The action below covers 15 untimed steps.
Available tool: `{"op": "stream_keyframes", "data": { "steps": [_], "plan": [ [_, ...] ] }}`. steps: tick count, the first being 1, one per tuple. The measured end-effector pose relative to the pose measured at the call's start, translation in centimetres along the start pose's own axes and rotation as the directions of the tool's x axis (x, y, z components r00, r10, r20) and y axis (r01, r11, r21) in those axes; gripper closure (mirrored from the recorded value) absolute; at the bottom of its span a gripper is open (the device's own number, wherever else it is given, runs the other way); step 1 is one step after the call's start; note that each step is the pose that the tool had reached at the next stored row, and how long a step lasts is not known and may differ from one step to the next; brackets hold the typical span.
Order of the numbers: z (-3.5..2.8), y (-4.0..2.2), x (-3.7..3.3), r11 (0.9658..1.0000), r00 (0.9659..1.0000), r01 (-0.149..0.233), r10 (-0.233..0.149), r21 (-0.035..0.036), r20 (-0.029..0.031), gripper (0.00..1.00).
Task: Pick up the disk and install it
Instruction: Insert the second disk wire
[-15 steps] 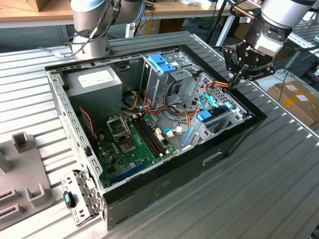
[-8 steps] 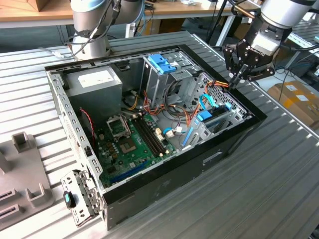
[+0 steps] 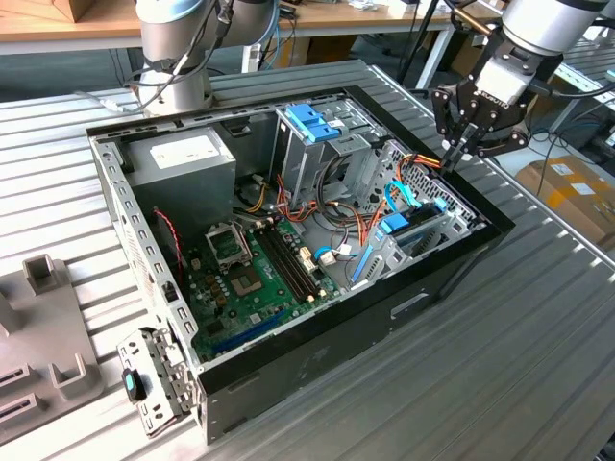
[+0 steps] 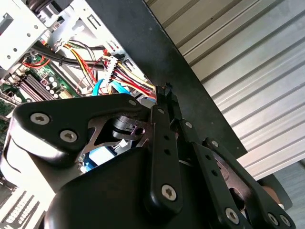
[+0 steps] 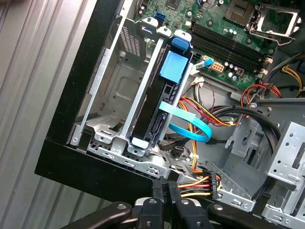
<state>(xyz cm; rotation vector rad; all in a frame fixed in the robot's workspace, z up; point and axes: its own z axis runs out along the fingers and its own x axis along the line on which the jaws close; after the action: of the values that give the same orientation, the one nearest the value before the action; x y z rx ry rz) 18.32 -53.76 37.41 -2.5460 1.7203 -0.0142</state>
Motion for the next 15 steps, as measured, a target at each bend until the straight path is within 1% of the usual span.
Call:
{"op": "stream_keyframes", "data": {
  "steps": [8,12,15],
  "plan": [
    [0.00,0.06,-0.03,1.0000,1.0000,0.000,0.000,0.0000,0.0001,0.84],
    [-0.01,0.32,-0.13,1.0000,1.0000,0.000,0.000,0.0000,0.0000,0.84],
    [-0.04,0.90,-0.37,1.0000,1.0000,0.000,0.000,0.0000,0.0000,0.84]
  ]
}}
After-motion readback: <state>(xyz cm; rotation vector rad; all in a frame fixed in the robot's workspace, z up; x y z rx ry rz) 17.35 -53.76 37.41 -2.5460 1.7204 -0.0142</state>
